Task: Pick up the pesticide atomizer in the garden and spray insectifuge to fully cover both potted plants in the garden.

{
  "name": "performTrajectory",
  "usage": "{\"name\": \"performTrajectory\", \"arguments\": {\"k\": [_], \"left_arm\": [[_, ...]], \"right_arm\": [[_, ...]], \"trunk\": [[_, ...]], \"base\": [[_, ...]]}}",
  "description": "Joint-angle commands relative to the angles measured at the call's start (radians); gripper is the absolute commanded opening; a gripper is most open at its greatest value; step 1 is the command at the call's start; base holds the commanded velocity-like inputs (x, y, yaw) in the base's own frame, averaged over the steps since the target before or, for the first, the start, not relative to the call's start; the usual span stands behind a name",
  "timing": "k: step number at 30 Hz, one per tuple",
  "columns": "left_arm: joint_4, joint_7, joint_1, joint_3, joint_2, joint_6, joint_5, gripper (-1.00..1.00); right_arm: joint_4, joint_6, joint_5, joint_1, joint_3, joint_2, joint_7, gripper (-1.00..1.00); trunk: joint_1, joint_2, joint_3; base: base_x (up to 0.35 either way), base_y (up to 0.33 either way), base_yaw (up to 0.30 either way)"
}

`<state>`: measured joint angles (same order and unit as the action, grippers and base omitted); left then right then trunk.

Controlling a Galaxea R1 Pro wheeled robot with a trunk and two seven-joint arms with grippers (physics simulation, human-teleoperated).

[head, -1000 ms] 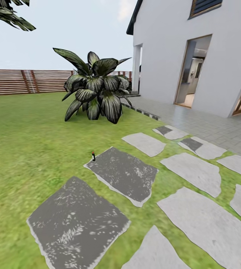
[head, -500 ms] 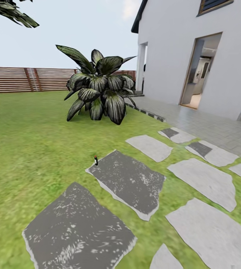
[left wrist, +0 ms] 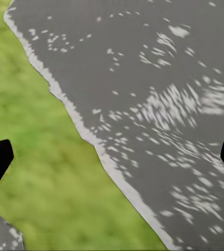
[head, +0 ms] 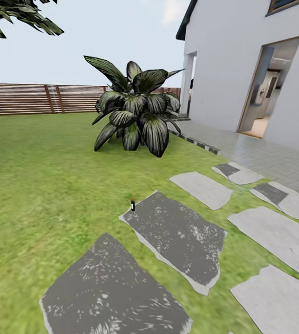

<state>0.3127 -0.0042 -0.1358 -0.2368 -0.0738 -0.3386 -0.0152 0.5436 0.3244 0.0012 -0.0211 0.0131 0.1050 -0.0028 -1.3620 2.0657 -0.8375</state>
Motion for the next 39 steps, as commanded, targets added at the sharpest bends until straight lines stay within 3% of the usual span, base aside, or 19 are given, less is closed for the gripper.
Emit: {"name": "performTrajectory", "arguments": {"k": [1, 39], "left_arm": [[-0.001, 0.0, -0.001, -0.003, 0.0, -0.003, -0.002, 1.0], [-0.002, 0.0, -0.001, -0.002, 0.0, -0.003, -0.002, 1.0]], "right_arm": [[0.0, 0.003, 0.0, 0.0, 0.002, 0.0, 0.0, 1.0], [-0.002, 0.002, 0.0, 0.0, 0.001, 0.001, -0.002, 1.0]], "trunk": [[0.0, 0.0, -0.001], [0.0, 0.0, -0.001]], "base": [[0.284, 0.235, 0.005], [0.29, 0.203, 0.0]]}}
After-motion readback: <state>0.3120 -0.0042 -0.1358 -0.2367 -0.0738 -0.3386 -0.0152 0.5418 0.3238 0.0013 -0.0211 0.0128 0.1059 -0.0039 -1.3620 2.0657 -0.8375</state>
